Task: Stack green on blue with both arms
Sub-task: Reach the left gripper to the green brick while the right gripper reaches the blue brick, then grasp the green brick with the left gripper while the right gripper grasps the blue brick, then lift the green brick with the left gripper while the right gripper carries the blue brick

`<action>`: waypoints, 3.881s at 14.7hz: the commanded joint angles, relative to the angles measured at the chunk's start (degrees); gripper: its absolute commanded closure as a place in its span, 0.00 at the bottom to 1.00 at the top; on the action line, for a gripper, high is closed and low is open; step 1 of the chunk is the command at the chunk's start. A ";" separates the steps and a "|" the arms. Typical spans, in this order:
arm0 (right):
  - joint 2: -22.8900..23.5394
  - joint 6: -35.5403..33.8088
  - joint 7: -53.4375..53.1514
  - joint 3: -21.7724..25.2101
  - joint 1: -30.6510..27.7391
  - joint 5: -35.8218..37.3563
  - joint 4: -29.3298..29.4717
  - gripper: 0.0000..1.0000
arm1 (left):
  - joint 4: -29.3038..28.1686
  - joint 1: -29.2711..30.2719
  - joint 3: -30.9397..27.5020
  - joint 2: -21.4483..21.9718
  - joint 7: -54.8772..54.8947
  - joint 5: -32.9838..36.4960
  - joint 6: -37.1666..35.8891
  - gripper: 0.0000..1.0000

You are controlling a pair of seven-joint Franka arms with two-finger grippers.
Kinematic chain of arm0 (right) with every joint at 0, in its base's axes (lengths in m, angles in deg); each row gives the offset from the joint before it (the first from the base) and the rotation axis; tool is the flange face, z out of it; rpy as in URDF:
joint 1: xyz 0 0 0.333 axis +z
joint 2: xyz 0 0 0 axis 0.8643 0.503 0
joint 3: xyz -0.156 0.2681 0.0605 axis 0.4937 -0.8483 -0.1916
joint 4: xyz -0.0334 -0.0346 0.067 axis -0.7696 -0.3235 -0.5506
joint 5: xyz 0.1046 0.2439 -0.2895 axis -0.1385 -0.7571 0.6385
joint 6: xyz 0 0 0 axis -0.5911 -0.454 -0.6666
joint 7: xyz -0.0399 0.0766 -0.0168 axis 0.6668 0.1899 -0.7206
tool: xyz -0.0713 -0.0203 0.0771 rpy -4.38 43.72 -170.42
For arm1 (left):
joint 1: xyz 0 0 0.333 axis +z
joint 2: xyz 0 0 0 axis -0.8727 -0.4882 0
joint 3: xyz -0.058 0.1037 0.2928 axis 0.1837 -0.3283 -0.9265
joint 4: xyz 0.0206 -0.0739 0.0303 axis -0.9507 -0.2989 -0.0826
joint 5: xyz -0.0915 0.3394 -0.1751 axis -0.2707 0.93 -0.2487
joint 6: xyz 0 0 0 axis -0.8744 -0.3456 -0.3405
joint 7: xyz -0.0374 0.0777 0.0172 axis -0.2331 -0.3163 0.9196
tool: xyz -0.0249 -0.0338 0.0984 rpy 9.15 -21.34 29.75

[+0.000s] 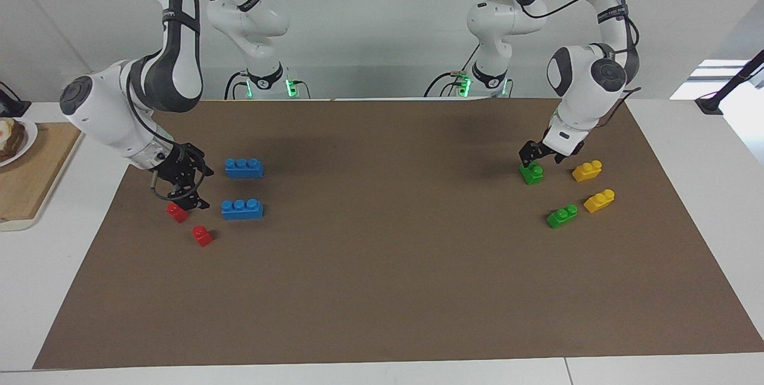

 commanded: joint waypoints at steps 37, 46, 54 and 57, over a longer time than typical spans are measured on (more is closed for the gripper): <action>7.85 15.16 8.39 -0.26 0.87 -12.03 -5.93 0.49 | 18.99 -6.42 0.52 -5.93 -33.06 -5.57 -18.00 1.00; 8.90 14.72 6.39 -0.52 3.83 -13.52 -2.52 1.00 | 25.85 -15.83 0.52 -8.04 -68.84 -8.12 -18.54 1.00; 8.47 12.86 -19.86 -0.26 26.41 -13.80 5.06 1.00 | 28.49 -17.76 0.78 -8.04 -80.63 -10.85 -18.20 1.00; 8.38 16.81 -29.38 -0.35 33.19 -10.81 4.27 1.00 | 26.48 -17.77 0.78 -8.30 -87.82 -10.85 -12.22 1.00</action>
